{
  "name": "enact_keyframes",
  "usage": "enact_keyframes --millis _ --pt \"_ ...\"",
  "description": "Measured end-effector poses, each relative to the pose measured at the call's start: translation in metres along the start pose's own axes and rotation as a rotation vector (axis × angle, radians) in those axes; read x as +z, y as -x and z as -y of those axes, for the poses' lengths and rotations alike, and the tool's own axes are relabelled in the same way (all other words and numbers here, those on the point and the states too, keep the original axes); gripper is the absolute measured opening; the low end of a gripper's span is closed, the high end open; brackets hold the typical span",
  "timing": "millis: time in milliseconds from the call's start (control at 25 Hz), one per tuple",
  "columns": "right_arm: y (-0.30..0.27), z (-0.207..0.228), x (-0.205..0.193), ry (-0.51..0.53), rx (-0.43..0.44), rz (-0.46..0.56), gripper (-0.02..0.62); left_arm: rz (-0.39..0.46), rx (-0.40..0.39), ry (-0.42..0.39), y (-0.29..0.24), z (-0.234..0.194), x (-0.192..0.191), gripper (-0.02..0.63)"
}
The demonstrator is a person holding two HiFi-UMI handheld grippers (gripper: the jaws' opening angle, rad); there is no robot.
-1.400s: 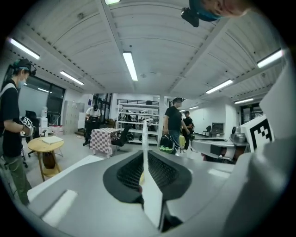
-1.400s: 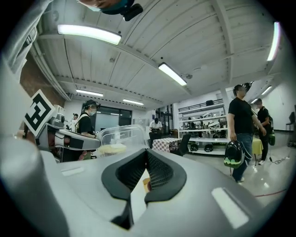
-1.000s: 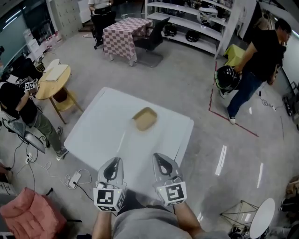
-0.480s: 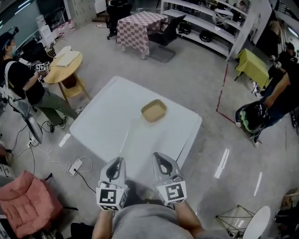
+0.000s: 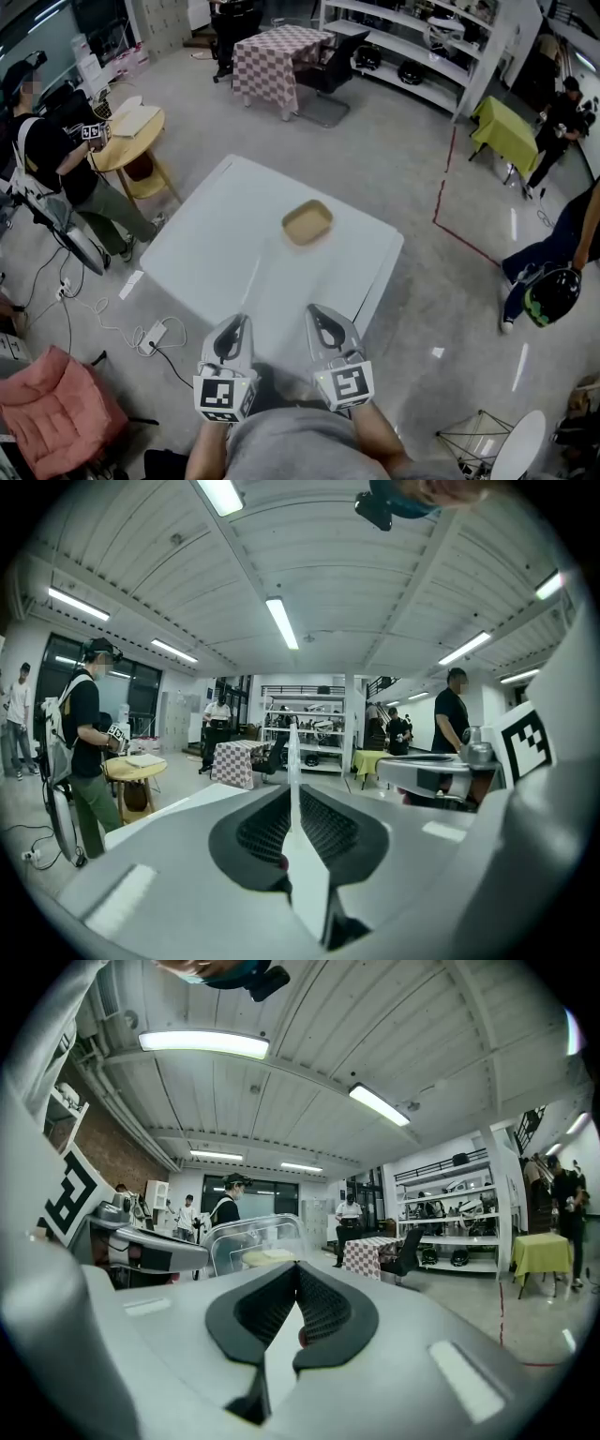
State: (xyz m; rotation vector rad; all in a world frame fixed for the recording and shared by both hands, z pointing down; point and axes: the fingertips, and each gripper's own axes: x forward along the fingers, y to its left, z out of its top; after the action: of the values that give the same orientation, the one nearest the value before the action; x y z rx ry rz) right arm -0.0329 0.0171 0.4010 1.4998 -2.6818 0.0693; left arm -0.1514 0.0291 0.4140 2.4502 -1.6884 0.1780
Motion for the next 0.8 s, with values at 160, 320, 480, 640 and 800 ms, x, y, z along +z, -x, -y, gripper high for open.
enact_keyframes --millis 160,320,480,640,800 --pt "-0.0009 0.0002 0.0033 0.001 -0.004 0.003 0.003 0.001 -0.005 0.0 -0.0017 -0.0009 0.0037 0.041" --pt "0.001 0.0019 0.0021 -0.005 -0.006 0.002 0.003 0.003 -0.012 -0.003 -0.0026 0.0026 0.0037 0.041" --pt "0.0002 0.0019 0.0017 -0.003 -0.004 0.002 0.003 0.003 -0.012 -0.004 -0.0026 0.0023 0.0033 0.041" --pt "0.0009 0.0021 0.002 -0.007 -0.003 -0.004 0.003 0.002 -0.009 -0.001 -0.0022 0.0028 0.0034 0.041" --pt "0.0014 -0.0017 0.0012 -0.004 0.004 -0.004 0.003 0.001 -0.01 -0.004 0.0001 0.0019 0.0025 0.041"
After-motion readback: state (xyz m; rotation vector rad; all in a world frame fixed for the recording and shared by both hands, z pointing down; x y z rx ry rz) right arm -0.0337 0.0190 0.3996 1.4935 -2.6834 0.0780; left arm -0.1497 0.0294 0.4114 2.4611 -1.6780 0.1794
